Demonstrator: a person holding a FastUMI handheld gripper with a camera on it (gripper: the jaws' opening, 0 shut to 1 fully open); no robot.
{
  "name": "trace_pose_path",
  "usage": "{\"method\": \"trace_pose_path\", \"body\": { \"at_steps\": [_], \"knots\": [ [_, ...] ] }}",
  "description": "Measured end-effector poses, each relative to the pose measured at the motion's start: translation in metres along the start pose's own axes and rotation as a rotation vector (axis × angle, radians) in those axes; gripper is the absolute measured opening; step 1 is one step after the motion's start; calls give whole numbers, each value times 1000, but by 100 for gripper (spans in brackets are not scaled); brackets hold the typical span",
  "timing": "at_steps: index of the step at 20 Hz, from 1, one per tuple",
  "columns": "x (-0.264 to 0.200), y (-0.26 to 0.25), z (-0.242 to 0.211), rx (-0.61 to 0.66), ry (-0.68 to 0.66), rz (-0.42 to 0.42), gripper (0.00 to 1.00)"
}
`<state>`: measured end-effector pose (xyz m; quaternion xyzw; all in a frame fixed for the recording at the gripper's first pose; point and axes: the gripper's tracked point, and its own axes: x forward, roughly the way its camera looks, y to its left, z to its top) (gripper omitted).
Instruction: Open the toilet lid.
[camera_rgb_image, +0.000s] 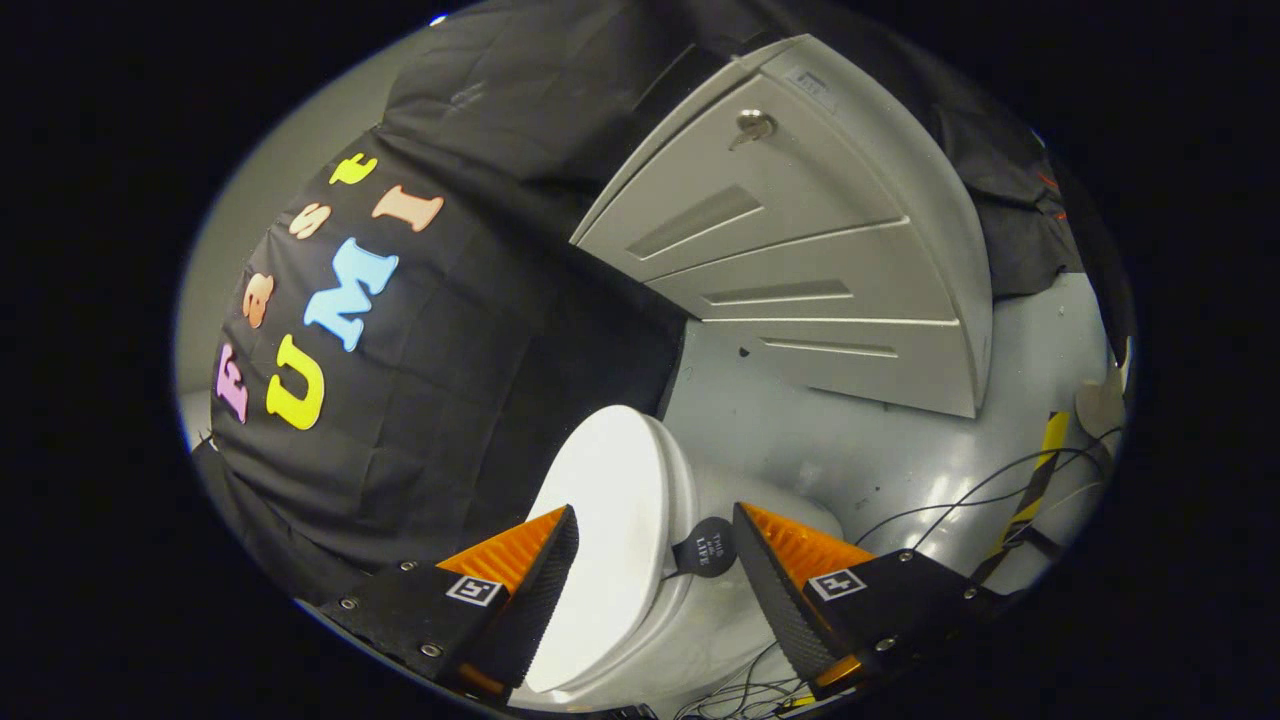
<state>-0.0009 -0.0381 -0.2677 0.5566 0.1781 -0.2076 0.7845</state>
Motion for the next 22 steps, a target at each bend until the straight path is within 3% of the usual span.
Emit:
{"method": "trace_pose_path", "body": {
  "at_steps": [5,8,14,15,18,19,22],
  "knots": [
    [9,-25,-19,83,83,-64,95],
    [16,-27,-36,108,149,-55,90],
    [35,-30,-30,109,144,-32,59],
    [37,-29,-30,104,143,-28,49],
    [39,-24,-28,105,145,-10,32],
    [41,-24,-28,99,142,-9,21],
    [40,-22,-27,112,150,-1,12]
  ]
}}
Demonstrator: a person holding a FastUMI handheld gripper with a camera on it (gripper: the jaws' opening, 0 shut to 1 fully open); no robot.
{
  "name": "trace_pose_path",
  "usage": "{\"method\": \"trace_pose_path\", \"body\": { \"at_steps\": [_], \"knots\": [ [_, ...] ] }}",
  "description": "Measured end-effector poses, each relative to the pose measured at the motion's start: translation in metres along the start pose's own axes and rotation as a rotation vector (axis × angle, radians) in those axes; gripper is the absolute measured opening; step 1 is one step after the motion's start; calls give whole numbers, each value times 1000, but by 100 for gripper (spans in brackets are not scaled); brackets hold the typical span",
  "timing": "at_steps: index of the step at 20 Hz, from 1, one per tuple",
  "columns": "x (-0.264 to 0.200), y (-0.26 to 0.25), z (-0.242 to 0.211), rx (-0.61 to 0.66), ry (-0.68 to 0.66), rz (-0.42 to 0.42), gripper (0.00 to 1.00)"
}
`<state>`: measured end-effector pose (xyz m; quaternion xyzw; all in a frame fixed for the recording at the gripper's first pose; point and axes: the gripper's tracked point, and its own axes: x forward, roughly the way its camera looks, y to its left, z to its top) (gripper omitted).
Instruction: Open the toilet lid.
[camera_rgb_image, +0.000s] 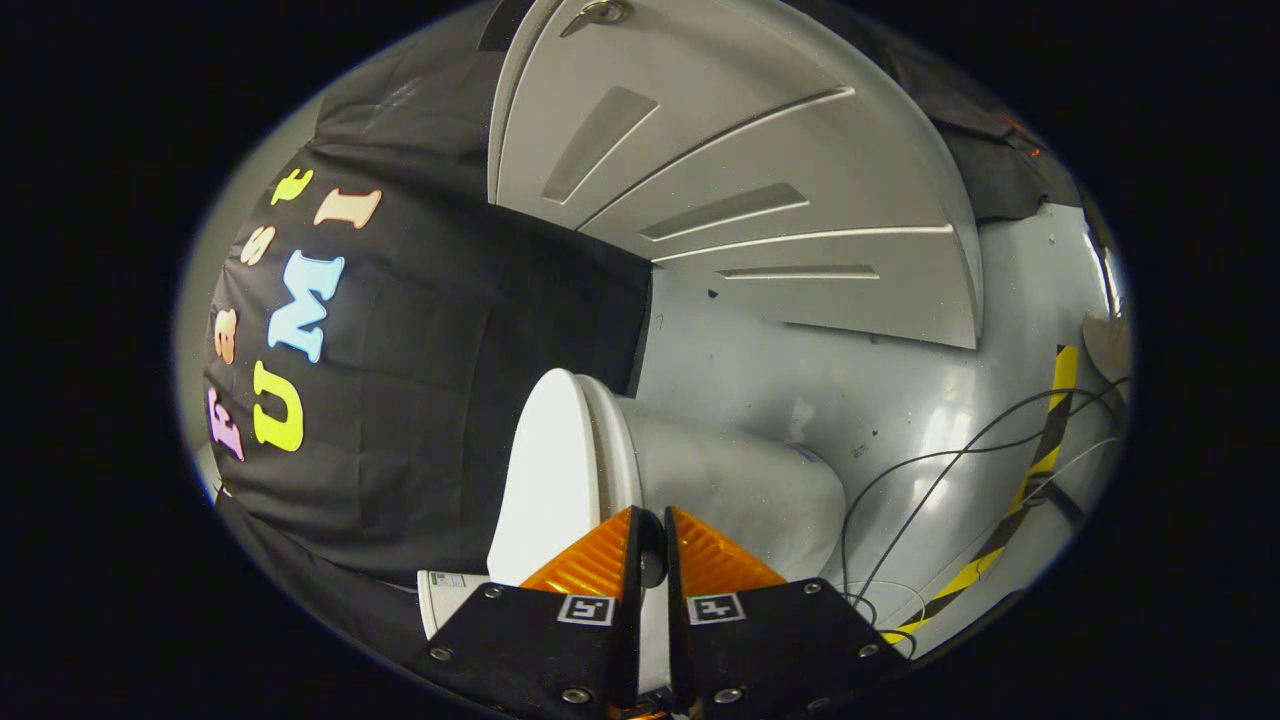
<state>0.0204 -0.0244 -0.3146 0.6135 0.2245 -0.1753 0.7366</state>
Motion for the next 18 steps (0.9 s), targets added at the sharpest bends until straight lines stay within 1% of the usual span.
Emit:
{"method": "trace_pose_path", "body": {
  "at_steps": [1,3,5,10,11,14,18],
  "knots": [
    [-4,2,0,0,3,9,8],
    [-3,2,-1,-18,12,7,3],
    [-3,2,0,-38,11,-8,1],
    [-4,9,1,-128,42,-61,0],
    [-5,11,1,-130,47,-69,0],
    [-10,22,4,-93,40,-63,0],
    [-17,38,7,-122,26,-50,0]
  ]
}}
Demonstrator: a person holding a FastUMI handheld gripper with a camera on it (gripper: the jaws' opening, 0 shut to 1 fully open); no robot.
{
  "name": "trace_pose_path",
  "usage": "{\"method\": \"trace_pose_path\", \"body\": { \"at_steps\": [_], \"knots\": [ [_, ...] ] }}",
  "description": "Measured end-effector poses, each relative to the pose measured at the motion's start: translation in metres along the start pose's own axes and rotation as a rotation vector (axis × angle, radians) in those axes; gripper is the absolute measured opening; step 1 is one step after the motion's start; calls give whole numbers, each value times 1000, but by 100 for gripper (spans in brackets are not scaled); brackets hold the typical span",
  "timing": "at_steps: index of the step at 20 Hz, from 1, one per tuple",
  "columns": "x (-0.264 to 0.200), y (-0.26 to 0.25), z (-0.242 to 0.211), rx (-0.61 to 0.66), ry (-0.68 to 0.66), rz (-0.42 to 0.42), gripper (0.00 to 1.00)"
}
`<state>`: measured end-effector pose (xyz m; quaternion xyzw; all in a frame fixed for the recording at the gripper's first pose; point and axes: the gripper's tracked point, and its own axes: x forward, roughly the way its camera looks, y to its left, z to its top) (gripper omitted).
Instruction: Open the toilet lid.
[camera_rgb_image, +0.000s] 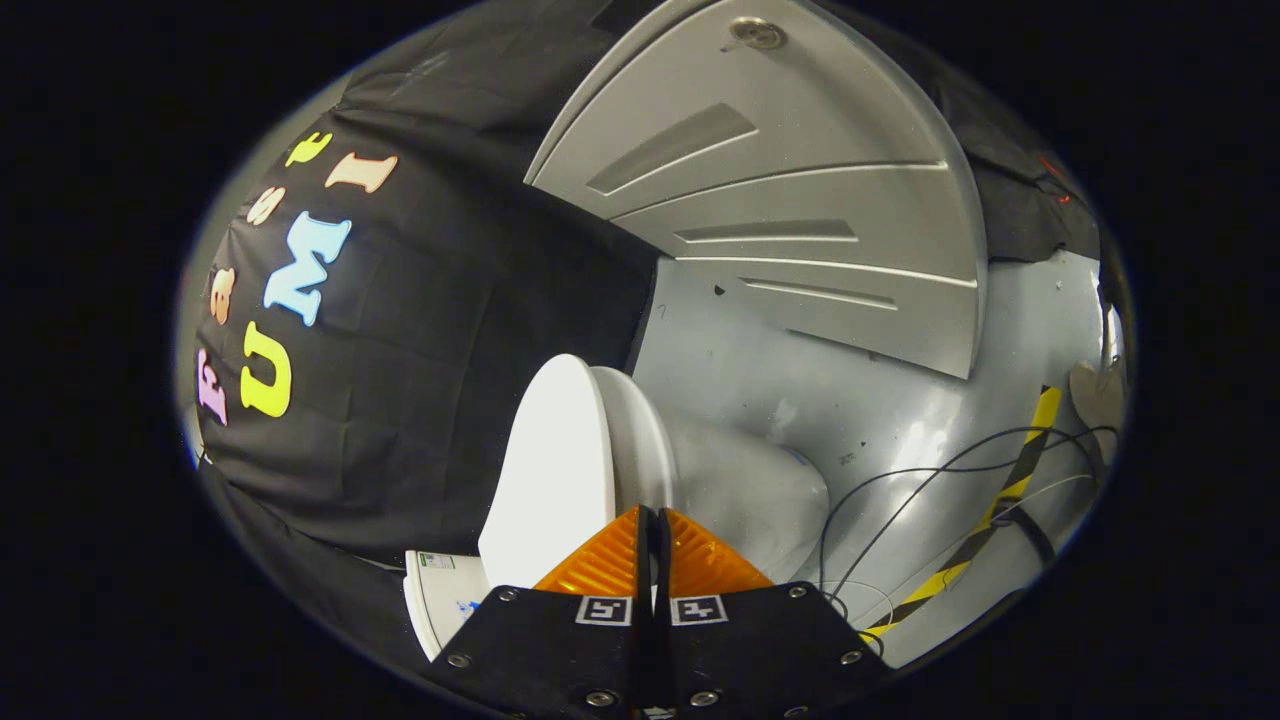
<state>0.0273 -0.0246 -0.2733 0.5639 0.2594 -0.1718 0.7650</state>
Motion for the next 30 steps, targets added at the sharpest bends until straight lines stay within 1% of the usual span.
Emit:
{"method": "trace_pose_path", "body": {
  "at_steps": [6,19,30],
  "knots": [
    [-17,26,7,-39,-22,7,0],
    [-54,90,14,-124,-69,61,0],
    [-97,164,4,-223,-113,166,0]
  ]
}}
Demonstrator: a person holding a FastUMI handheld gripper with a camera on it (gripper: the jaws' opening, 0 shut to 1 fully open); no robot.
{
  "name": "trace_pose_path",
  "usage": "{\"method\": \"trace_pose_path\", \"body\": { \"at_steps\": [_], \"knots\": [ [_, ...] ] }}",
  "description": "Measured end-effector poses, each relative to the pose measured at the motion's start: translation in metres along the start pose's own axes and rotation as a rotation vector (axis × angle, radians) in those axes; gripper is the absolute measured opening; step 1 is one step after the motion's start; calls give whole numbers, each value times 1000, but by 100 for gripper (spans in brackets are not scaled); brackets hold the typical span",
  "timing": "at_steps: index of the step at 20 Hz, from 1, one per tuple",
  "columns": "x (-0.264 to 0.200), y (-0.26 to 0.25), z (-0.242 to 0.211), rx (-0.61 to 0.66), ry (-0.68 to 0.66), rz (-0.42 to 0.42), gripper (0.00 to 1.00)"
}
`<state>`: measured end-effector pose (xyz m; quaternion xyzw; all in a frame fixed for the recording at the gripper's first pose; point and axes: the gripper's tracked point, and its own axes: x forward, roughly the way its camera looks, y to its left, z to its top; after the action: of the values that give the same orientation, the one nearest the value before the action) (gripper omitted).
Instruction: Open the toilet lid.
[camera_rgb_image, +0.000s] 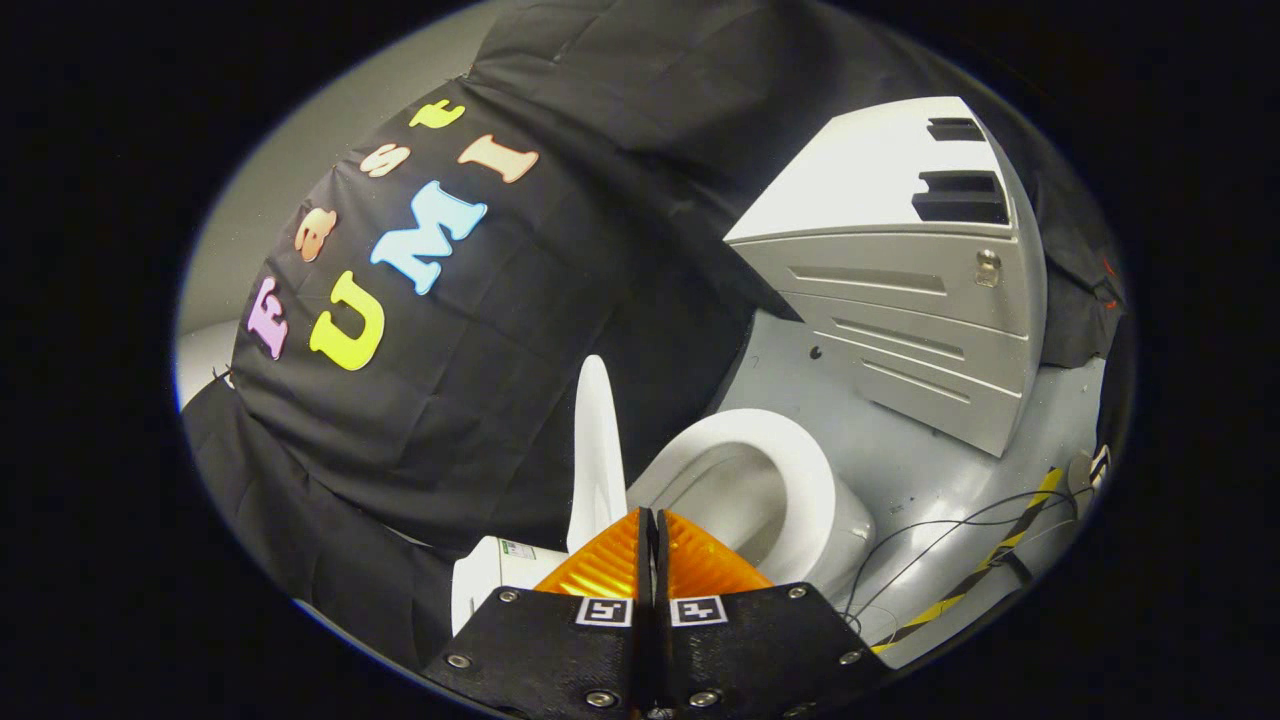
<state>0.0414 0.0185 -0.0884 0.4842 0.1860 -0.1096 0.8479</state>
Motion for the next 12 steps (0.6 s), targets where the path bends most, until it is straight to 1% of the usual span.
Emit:
{"method": "trace_pose_path", "body": {
  "at_steps": [12],
  "knots": [
    [-17,52,-3,-101,-36,35,0]
  ]
}}
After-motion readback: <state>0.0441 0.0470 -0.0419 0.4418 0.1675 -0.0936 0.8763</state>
